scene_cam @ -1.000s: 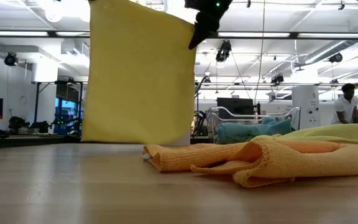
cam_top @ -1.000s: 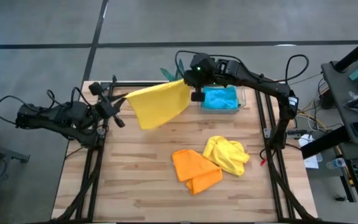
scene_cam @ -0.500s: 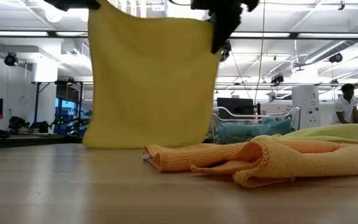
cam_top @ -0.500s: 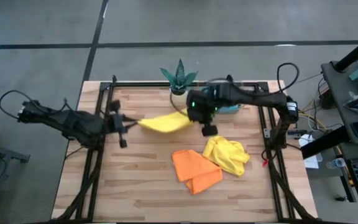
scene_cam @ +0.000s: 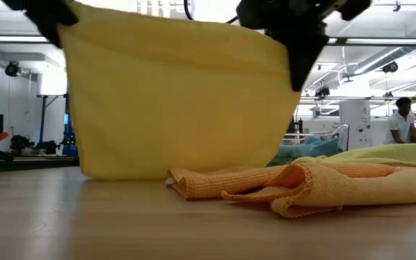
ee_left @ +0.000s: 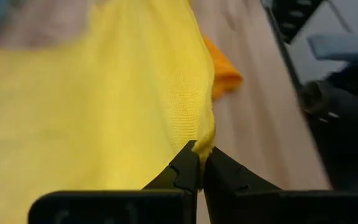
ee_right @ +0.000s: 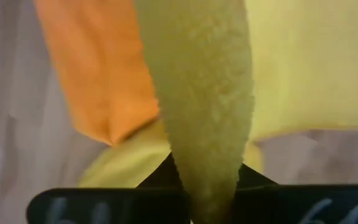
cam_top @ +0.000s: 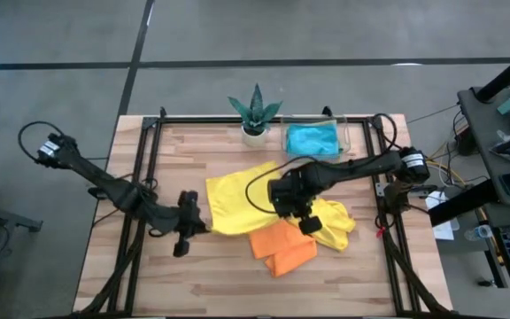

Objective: Fold microfiber towels
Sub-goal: Fold the left yellow microfiber towel

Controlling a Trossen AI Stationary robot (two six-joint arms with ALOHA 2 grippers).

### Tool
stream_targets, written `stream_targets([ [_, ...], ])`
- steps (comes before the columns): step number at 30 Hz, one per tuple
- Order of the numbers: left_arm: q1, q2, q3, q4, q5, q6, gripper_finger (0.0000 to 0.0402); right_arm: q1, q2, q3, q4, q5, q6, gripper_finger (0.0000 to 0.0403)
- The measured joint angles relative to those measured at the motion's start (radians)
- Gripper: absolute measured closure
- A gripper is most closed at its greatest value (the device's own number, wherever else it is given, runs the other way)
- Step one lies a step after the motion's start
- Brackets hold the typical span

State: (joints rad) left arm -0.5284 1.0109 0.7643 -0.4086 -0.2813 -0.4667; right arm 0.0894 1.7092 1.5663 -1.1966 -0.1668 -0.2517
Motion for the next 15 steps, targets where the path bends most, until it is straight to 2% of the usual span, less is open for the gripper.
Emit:
stream_targets([
  [5,-0.004,0.108,0.001,0.037,0.150,-0.066,0.0401,0.041,0.000,-0.070,0.090,-0.046,0.046,0.0394],
  [7,-0.004,0.141,0.006,0.042,0.181,-0.078,0.0401,0.051,0.000,-0.088,0.111,-0.044,0.054,0.0394],
  [11,0.004,0.182,0.005,0.018,0.149,-0.073,0.0401,0.055,0.000,-0.118,0.208,-0.031,0.083,0.0394],
  [15,0.023,0.197,0.002,-0.038,0.043,-0.075,0.0401,0.046,0.002,-0.154,0.311,0.051,0.087,0.0394],
])
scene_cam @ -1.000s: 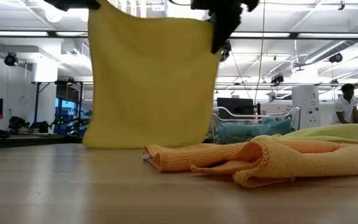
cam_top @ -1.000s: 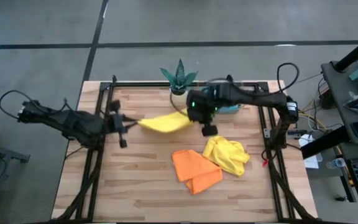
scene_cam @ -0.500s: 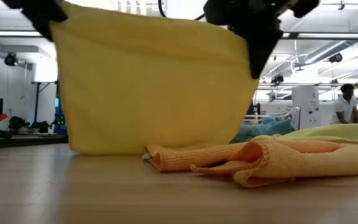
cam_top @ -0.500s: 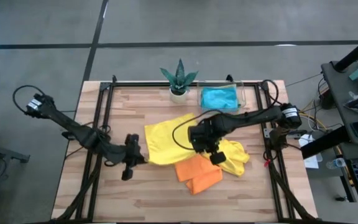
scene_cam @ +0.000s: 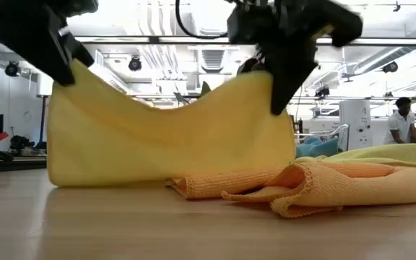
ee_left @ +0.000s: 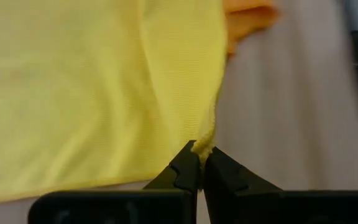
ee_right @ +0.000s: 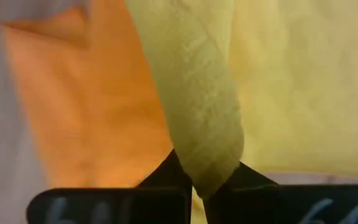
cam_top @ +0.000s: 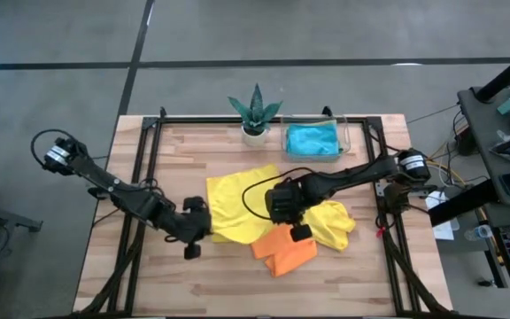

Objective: Fold microfiber towels
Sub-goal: Fold the left yellow microfiber towel

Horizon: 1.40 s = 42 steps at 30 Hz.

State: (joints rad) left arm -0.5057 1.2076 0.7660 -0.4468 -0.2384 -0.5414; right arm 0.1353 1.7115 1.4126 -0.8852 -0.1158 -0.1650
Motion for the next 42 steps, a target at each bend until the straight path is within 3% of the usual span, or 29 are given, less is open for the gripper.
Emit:
stream_targets([
  [6,0.016,-0.016,-0.002,-0.149,-0.187,-0.004,0.0401,-0.053,0.001,-0.044,0.008,0.212,0.038,0.0394],
  [12,0.072,-0.024,-0.016,-0.199,-0.303,0.006,0.0401,-0.136,0.003,-0.065,0.068,0.288,0.025,0.0394],
  [29,0.288,-0.024,-0.071,-0.225,-0.369,0.051,0.0401,-0.297,0.006,-0.109,0.256,0.291,-0.039,0.0394],
  [33,0.295,-0.026,-0.071,-0.216,-0.308,0.094,0.0401,-0.301,0.006,-0.109,0.210,0.272,-0.092,0.0394],
  [42,0.271,-0.056,-0.052,-0.045,0.161,0.155,0.0402,-0.295,0.002,-0.109,0.013,-0.261,-0.198,0.0394],
])
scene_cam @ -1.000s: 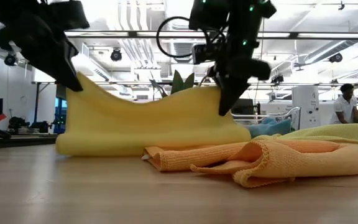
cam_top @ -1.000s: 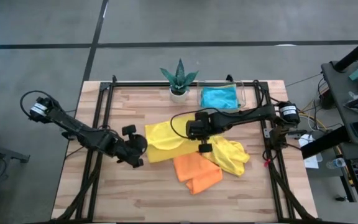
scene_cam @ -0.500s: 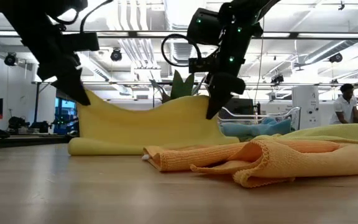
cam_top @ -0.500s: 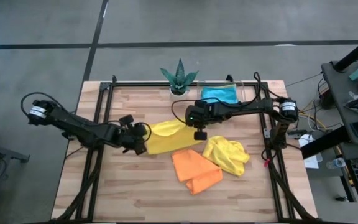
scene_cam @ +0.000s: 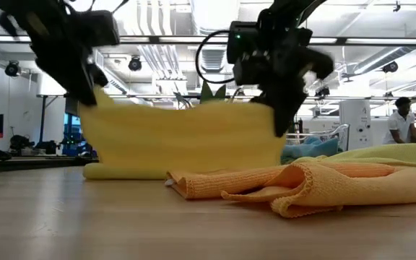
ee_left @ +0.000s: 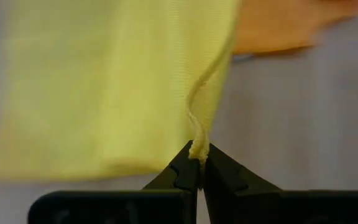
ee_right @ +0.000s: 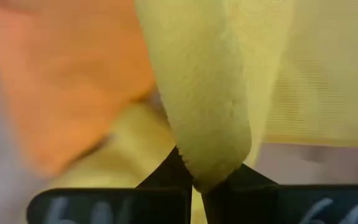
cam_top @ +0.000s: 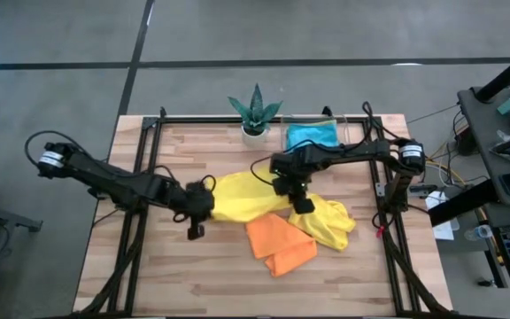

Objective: Fold microfiber towels
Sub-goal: Fold the left yellow microfiber towel

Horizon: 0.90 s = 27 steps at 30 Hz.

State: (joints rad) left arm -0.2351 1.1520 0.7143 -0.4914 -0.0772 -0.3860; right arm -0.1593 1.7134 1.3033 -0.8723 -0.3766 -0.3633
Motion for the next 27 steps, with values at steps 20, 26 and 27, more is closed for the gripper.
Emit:
stream_targets([
  [20,-0.039,-0.022,0.009,0.023,0.015,-0.055,0.0402,0.047,-0.001,0.000,0.067,0.162,0.082,0.0394],
  [26,-0.017,0.007,-0.017,0.002,-0.090,-0.077,0.0402,0.021,0.003,0.000,0.125,0.280,0.107,0.0394],
  [27,-0.011,0.014,-0.020,0.001,-0.113,-0.077,0.0402,0.018,0.004,0.000,0.136,0.282,0.113,0.0394],
])
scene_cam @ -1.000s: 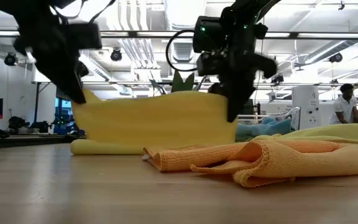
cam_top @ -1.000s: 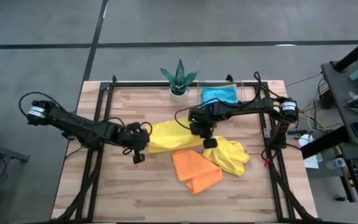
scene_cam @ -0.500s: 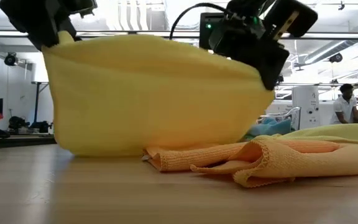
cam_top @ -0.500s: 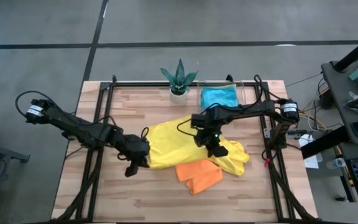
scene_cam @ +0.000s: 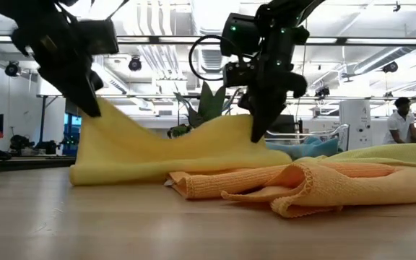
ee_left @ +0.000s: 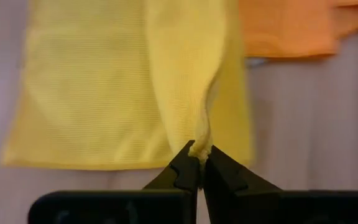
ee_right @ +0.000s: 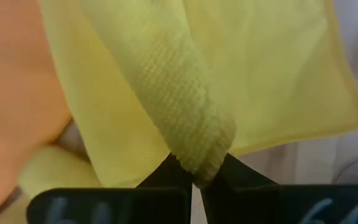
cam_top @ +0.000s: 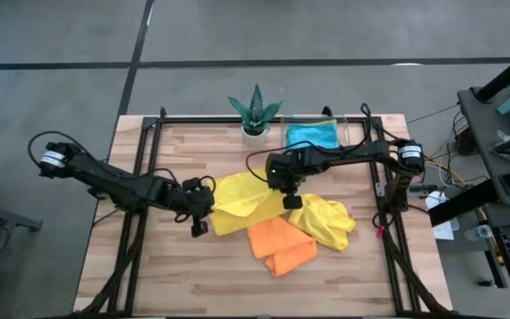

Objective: Fold microfiber towels
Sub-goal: Fold the left yellow microfiber towel

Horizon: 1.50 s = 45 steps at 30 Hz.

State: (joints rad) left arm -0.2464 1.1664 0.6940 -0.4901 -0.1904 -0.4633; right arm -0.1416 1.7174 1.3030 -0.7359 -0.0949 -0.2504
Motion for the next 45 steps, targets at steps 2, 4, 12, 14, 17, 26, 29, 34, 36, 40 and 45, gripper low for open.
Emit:
stream_targets([
  [2,0.012,0.016,-0.008,0.001,-0.053,0.002,0.0402,-0.005,0.005,0.000,0.021,0.017,0.019,0.0394],
  [4,0.023,0.027,-0.023,-0.002,-0.107,0.001,0.0402,-0.012,0.010,0.000,0.037,0.024,0.032,0.0394],
  [12,0.071,0.056,-0.061,0.008,-0.183,-0.002,0.0402,-0.036,0.068,0.000,0.063,0.105,0.079,0.0394],
  [14,0.082,0.065,-0.061,0.010,-0.206,-0.003,0.0402,-0.040,0.079,0.000,0.081,0.121,0.093,0.0394],
  [17,0.098,0.083,-0.061,0.010,-0.210,-0.008,0.0402,-0.041,0.092,0.000,0.097,0.125,0.094,0.0387],
  [26,0.134,0.132,-0.061,0.010,-0.211,-0.032,0.0392,-0.062,0.095,0.001,0.114,0.122,0.144,0.0300],
  [29,0.149,0.132,-0.062,-0.002,-0.252,-0.059,0.0370,-0.064,0.095,0.001,0.114,0.123,0.154,0.0279],
  [34,0.163,0.125,-0.062,0.002,-0.292,-0.080,0.0320,-0.063,0.093,0.001,0.090,0.121,0.174,0.0271],
  [36,0.166,0.123,-0.062,0.001,-0.291,-0.079,0.0294,-0.062,0.091,0.001,0.073,0.121,0.175,0.0271],
  [40,0.172,0.121,-0.062,-0.002,-0.294,-0.078,0.0237,-0.061,0.087,0.001,0.030,0.121,0.183,0.0271],
  [45,0.201,0.117,-0.055,-0.101,-0.298,-0.106,0.0186,-0.057,0.064,0.001,-0.062,0.113,0.189,0.0271],
])
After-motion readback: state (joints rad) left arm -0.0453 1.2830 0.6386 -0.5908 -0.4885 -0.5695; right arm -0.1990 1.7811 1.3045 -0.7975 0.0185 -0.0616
